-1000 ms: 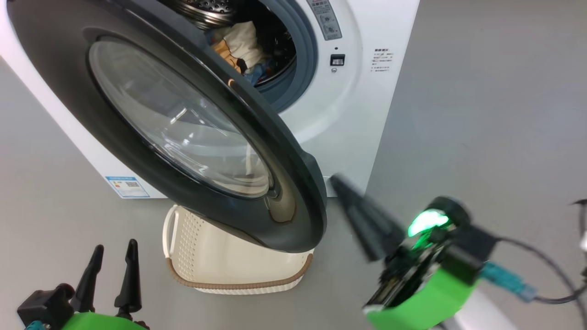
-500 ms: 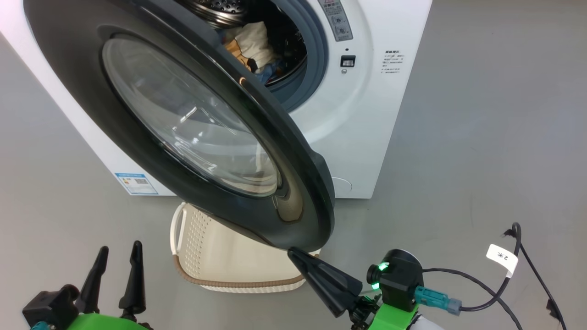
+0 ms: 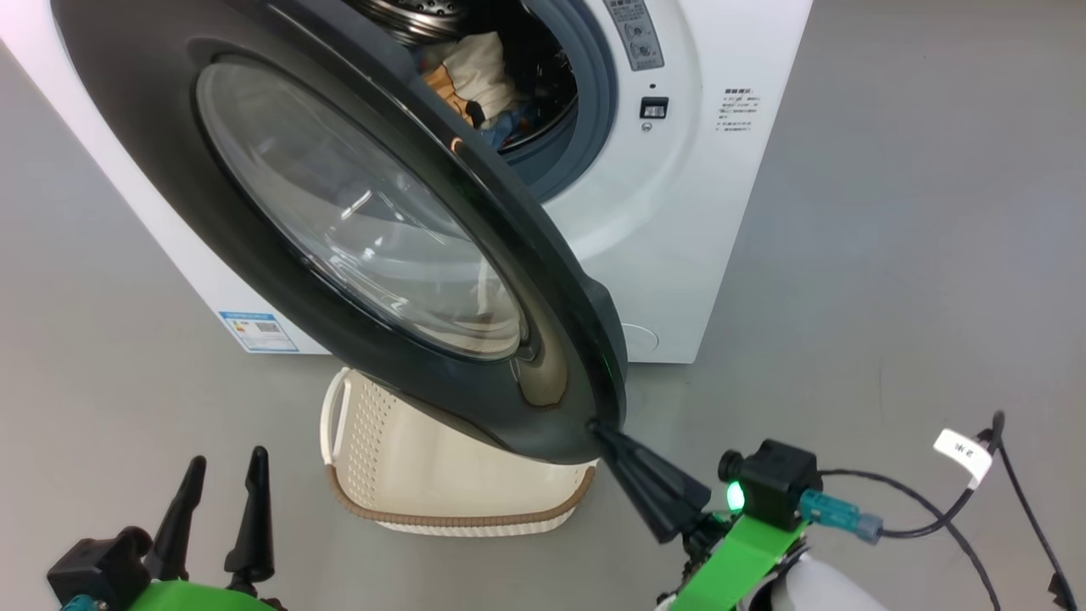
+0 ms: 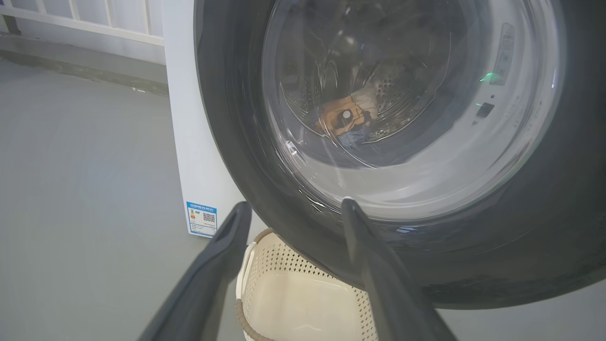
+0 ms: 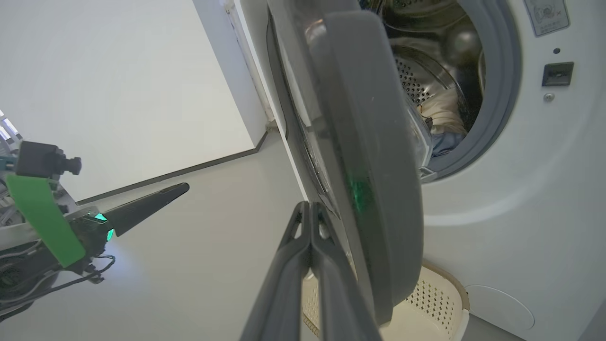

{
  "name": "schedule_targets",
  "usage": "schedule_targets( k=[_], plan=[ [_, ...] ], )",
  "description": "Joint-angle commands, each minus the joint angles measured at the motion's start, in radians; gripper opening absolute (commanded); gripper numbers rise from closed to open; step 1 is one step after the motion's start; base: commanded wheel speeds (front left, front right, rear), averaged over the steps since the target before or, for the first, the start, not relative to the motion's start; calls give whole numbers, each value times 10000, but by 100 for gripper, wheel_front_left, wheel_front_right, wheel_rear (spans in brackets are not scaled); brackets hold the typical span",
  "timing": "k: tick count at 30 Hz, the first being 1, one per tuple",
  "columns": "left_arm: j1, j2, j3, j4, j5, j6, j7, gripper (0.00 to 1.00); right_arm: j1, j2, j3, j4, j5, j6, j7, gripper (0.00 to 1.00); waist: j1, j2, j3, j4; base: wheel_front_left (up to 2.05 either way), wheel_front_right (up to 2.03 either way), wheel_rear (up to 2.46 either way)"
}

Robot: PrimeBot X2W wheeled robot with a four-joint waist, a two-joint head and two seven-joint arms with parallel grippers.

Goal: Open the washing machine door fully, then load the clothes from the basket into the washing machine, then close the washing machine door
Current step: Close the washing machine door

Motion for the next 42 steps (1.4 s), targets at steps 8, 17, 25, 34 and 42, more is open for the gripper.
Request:
schedule_targets(
  k=[8,17,25,34,42],
  plan=[
    [-227,129,279,-275,27,-15,-65,100,-448,333,-462,39,-10,16,-46,0,0,0,198,87,0,0,0],
    [-443,95,230,-376,38,-15,-65,100,-809,535,-1121,273,-53,16,-46,0,0,0,546,213,0,0,0],
    [-775,25,69,-465,2,-15,-65,100,-1482,773,-1932,579,-53,16,-46,0,0,0,1017,390,0,0,0],
    [-1237,-62,-196,-523,-72,-15,-65,100,-2566,877,-2688,1085,1,16,-46,0,0,0,1617,687,0,0,0],
    [-1680,-183,-488,-559,-143,-15,-65,100,-3707,822,-3475,1713,-16,16,-46,0,0,0,2112,1042,0,0,0]
  ],
)
